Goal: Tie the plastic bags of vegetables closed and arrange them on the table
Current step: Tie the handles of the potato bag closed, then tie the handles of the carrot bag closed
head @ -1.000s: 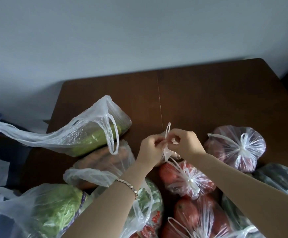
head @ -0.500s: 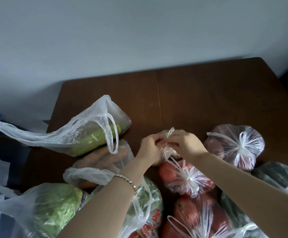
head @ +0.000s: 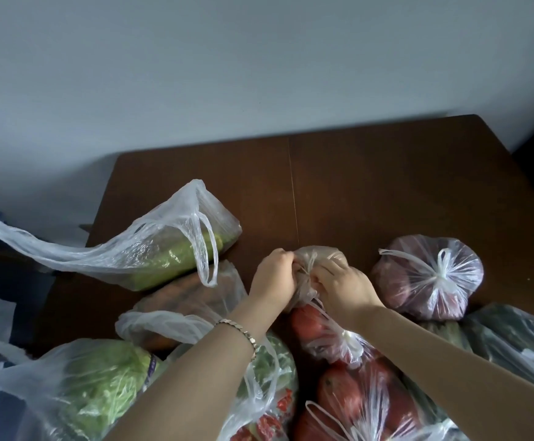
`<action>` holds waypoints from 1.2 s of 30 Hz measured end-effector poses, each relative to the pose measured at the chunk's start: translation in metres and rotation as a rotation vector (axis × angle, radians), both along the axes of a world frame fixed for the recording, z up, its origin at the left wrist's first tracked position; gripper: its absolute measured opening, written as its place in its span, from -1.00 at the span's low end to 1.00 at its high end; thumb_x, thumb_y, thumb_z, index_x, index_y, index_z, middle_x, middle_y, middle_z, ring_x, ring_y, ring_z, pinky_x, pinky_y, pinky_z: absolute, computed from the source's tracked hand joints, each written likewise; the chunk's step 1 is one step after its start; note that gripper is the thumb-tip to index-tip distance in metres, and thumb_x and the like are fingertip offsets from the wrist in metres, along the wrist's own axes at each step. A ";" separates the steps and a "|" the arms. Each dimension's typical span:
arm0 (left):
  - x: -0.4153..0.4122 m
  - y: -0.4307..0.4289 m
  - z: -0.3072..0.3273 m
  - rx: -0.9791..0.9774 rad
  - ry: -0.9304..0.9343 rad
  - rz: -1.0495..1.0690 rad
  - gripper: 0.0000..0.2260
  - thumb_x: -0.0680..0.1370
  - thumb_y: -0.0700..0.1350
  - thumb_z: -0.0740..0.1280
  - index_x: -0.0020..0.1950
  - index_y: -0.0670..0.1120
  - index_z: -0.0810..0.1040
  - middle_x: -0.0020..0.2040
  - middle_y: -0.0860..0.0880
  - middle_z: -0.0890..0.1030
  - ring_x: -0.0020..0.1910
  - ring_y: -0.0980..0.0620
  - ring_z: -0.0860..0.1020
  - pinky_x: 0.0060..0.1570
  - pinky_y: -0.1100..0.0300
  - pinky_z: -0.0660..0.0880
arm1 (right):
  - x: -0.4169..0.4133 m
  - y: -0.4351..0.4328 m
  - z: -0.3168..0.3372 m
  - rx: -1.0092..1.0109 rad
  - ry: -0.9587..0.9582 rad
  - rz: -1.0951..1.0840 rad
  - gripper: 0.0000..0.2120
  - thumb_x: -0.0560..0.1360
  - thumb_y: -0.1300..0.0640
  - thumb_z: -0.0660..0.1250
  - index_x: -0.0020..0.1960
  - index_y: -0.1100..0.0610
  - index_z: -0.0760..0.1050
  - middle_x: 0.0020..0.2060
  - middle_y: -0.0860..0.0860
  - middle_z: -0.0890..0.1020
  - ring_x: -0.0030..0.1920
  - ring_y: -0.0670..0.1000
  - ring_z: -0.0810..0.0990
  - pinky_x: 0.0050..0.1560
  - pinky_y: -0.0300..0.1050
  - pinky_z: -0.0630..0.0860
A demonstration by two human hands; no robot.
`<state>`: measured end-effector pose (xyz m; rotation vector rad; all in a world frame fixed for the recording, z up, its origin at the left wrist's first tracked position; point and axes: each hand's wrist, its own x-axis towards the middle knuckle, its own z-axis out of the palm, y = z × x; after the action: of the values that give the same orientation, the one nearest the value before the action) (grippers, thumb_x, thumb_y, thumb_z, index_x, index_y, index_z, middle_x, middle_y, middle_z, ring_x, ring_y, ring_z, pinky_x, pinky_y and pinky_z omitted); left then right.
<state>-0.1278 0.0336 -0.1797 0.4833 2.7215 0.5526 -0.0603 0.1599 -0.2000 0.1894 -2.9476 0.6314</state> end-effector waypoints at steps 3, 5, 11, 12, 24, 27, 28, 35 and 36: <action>-0.001 0.001 0.014 -0.030 -0.063 0.099 -0.79 0.58 -0.23 0.14 0.11 -0.19 0.53 0.15 -0.13 0.54 0.16 -0.14 0.51 0.14 0.07 0.41 | -0.010 -0.006 0.015 -0.027 -0.315 -0.149 -0.83 0.49 0.21 0.16 -0.06 0.12 0.52 -0.02 0.02 0.54 -0.06 0.09 0.52 -0.16 -0.08 0.49; 0.002 -0.005 0.028 0.001 -0.107 0.059 -0.80 0.53 -0.22 0.23 0.12 -0.15 0.54 0.20 -0.09 0.49 0.20 -0.12 0.48 0.22 0.06 0.41 | -0.013 -0.009 0.028 -0.159 -0.523 -0.260 -0.79 0.52 0.18 0.15 0.06 0.10 0.53 0.06 0.06 0.51 -0.10 0.08 0.56 -0.13 -0.15 0.50; 0.038 -0.044 0.081 -0.038 -0.046 0.050 -0.78 0.57 -0.01 0.20 0.13 -0.05 0.53 0.11 0.00 0.52 0.06 -0.02 0.55 -0.12 0.19 0.38 | 0.013 -0.028 0.092 -0.740 -0.691 -0.324 -0.73 0.47 -0.09 0.28 -0.19 0.11 0.53 -0.38 0.00 0.52 -0.42 -0.05 0.46 -0.38 -0.23 0.39; 0.046 -0.053 0.085 -0.058 -0.032 0.051 -0.78 0.57 0.00 0.19 0.06 -0.05 0.56 0.06 -0.03 0.57 0.01 -0.03 0.56 -0.13 0.16 0.41 | 0.018 -0.037 0.101 -0.751 -0.761 -0.292 -0.66 0.43 -0.19 0.29 -0.23 0.10 0.51 -0.42 0.02 0.53 -0.41 -0.02 0.49 -0.35 -0.17 0.42; 0.128 -0.143 0.105 -0.360 -0.101 -0.099 -0.75 0.43 -0.12 0.32 0.09 -0.12 0.50 0.05 -0.04 0.53 0.02 -0.01 0.51 -0.03 0.14 0.47 | 0.045 -0.098 0.120 -0.806 -0.713 -0.216 -0.73 0.51 0.17 0.13 -0.35 0.10 0.43 -0.39 -0.01 0.54 -0.35 -0.03 0.44 -0.25 -0.17 0.39; 0.119 -0.154 0.106 -0.313 -0.023 -0.088 -0.84 0.52 -0.21 0.14 -0.21 -0.10 0.46 -0.23 -0.03 0.52 -0.21 -0.02 0.50 -0.25 0.12 0.43 | 0.044 -0.099 0.145 -1.072 -0.511 -0.364 -0.66 0.49 0.17 0.18 -0.45 0.12 0.48 -0.47 -0.03 0.60 -0.33 -0.01 0.45 -0.21 -0.13 0.38; 0.114 -0.157 0.109 -0.273 -0.049 -0.092 -0.80 0.54 -0.17 0.12 -0.28 -0.07 0.40 -0.30 0.01 0.46 -0.26 0.00 0.46 -0.32 0.16 0.37 | 0.046 -0.102 0.152 -1.044 -0.456 -0.376 -0.64 0.49 0.15 0.20 -0.48 0.10 0.47 -0.46 -0.02 0.57 -0.34 -0.02 0.43 -0.26 -0.17 0.36; 0.081 -0.183 0.124 0.221 -0.166 -0.043 -0.67 0.48 0.20 0.27 0.08 0.01 0.56 0.11 0.07 0.55 0.11 0.07 0.52 0.10 0.17 0.44 | 0.052 -0.139 0.164 -0.930 -0.183 -0.408 -0.78 0.49 0.18 0.26 -0.17 0.34 0.55 -0.38 0.02 0.54 -0.40 -0.24 0.49 -0.35 -0.39 0.38; 0.072 -0.187 0.122 0.100 -0.010 -0.129 -0.71 0.54 0.04 0.26 0.21 -0.03 0.48 0.20 0.02 0.50 0.19 0.01 0.48 0.16 0.15 0.42 | 0.052 -0.145 0.165 -0.925 -0.166 -0.417 -0.77 0.49 0.19 0.25 -0.16 0.36 0.54 -0.37 0.05 0.53 -0.44 -0.25 0.47 -0.40 -0.42 0.35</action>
<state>-0.0553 -0.1536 -0.0580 0.6737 2.6398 0.6569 -0.0079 0.0153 -0.0348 -0.5590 -2.3625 1.8501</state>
